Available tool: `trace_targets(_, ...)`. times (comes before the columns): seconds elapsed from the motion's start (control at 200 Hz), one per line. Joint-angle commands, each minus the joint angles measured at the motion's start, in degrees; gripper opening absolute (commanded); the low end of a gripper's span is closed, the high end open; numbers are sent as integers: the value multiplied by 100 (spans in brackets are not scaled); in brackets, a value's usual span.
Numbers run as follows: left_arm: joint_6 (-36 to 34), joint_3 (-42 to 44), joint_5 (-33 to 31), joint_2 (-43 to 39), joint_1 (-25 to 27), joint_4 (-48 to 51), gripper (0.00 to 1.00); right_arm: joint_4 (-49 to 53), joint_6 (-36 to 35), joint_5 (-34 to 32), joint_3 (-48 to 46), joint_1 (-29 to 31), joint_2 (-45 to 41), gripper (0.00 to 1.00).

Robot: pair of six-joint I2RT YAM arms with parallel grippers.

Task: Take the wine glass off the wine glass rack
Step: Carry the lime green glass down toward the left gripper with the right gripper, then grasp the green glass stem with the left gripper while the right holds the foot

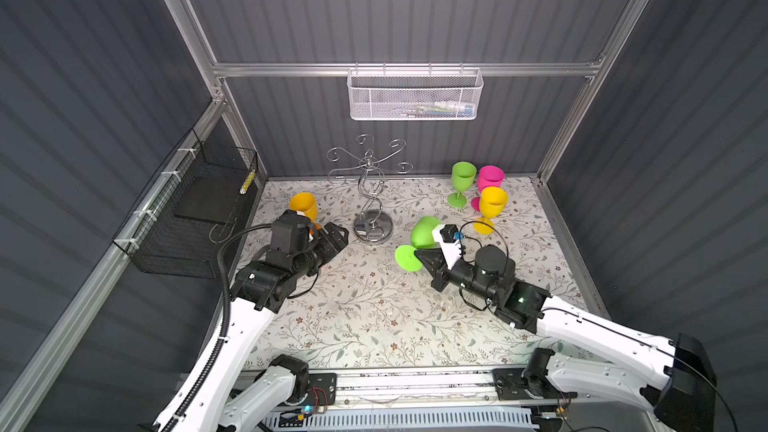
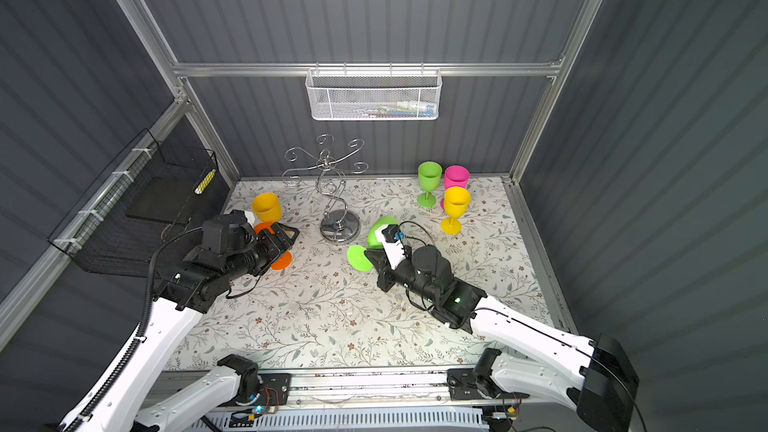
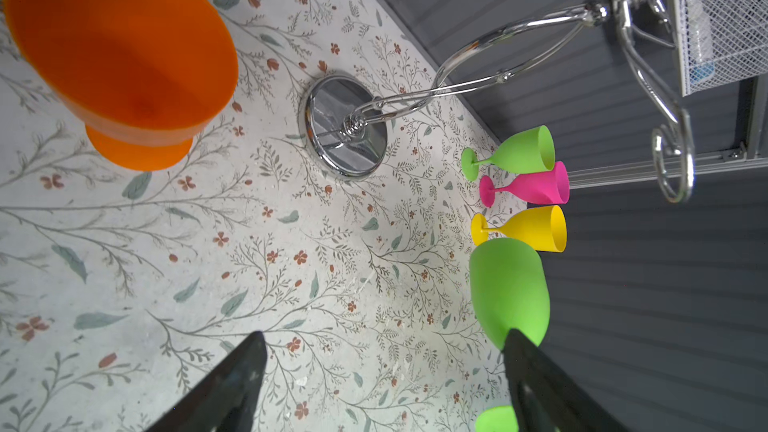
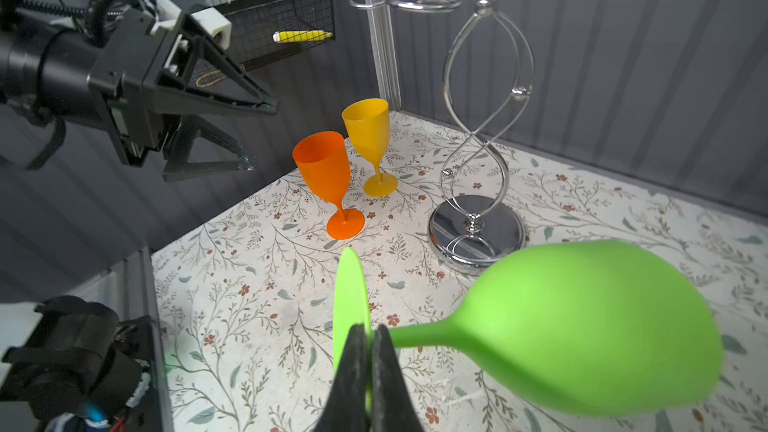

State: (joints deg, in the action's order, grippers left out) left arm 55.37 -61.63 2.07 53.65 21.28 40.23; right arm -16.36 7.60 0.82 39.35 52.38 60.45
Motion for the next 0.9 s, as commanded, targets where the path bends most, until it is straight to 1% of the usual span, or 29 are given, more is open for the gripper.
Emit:
trace_targets(0.0, 620, 89, 263, 29, -27, 126, 90, -712, -836, -434, -187, 221, 168, 0)
trace_targets(0.115, 973, 49, 413, 148, -21, 222, 90, -1225, -1313, -757, -391, 487, 334, 0)
trace_targets(0.14, 1039, 31, 433, 188, -29, 264, 90, -1368, -1390, -799, -445, 543, 537, 0)
trace_targets(0.255, 1337, -37, 526, 345, -23, 495, 90, -2030, -1703, -968, -642, 696, 841, 0)
trace_targets(0.38, 1570, 4, 719, 463, -18, 433, 90, -2495, -1987, -1126, -647, 824, 1185, 0)
trace_targets(0.56, 1893, -38, 737, 584, -10, 700, 90, -3434, -2591, -1436, -700, 1068, 1721, 0)
trace_targets(0.755, 2078, -305, 518, 808, 21, 1264, 84, -4621, -3430, -1815, -681, 1368, 2455, 0)
trace_targets(0.895, 2163, -341, 502, 933, 34, 1353, 79, -4999, -3884, -1953, -558, 1555, 2866, 0)
